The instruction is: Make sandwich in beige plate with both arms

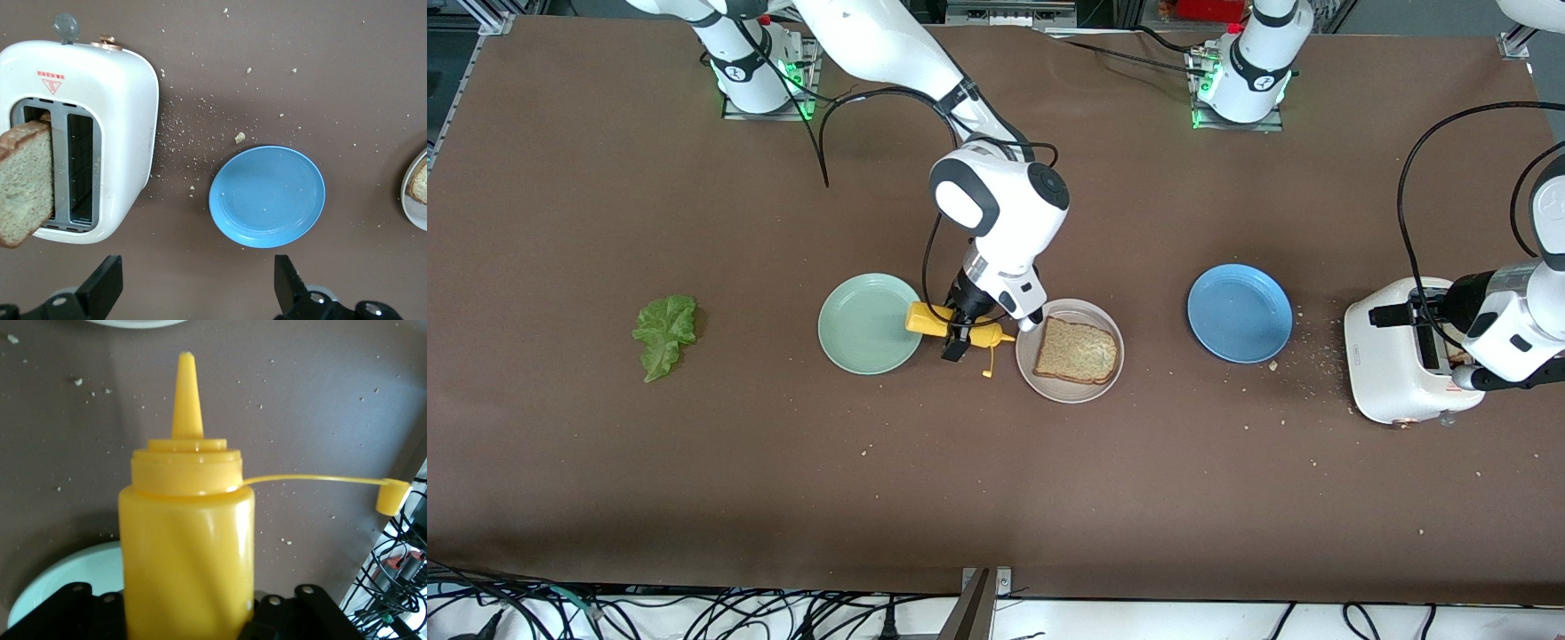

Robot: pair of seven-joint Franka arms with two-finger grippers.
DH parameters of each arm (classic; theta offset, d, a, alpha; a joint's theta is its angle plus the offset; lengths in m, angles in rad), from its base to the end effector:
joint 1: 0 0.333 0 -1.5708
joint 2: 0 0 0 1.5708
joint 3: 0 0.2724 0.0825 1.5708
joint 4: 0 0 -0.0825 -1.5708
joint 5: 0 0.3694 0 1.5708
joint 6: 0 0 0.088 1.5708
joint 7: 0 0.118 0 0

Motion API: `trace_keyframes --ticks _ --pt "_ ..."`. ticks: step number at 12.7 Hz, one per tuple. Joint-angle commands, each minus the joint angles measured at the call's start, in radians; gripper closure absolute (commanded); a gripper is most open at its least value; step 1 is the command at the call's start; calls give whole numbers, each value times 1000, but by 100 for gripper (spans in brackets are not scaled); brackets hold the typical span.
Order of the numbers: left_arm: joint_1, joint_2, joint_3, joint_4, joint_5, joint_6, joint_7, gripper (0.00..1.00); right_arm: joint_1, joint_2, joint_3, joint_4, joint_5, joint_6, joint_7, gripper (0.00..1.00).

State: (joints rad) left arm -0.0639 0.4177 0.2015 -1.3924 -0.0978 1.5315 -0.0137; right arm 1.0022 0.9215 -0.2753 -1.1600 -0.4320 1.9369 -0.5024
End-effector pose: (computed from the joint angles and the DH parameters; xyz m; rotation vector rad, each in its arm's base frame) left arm 0.6138 0.0563 0.4074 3.0731 0.2385 -0.4169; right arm 0.5174 0.4829 0.2233 1.8341 1.7222 -0.0543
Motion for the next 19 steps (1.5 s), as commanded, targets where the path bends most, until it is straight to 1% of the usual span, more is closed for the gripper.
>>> trace_keyframes --ticks 1,3,7,10,12,13,14,17,19 --pt "-4 -11 -5 -8 33 -8 -12 0 27 66 -12 71 -28 -16 64 100" --pt "-4 -11 -5 -8 33 -8 -12 0 39 100 -12 94 -36 -1 103 100" --pt "-4 -11 -5 -8 33 -8 -12 0 47 128 -21 95 -44 68 194 100" --pt "-4 -11 -5 -10 33 -8 -12 0 44 123 -24 95 -42 73 193 100" --pt "-4 -11 -5 -10 33 -8 -14 0 27 93 -25 92 -27 70 165 100" --pt "-4 -10 -5 -10 33 -8 -14 0 16 56 -34 86 4 62 113 100" --pt "-5 -10 -5 -10 33 -8 -12 0 0 15 -48 80 78 57 32 100" --pt "-11 -10 -5 -10 33 -8 -23 0 -45 -148 -128 1 302 56 -219 100" --pt "-13 -10 -5 -10 33 -8 -35 0 -85 -237 -168 -56 407 56 -307 100"
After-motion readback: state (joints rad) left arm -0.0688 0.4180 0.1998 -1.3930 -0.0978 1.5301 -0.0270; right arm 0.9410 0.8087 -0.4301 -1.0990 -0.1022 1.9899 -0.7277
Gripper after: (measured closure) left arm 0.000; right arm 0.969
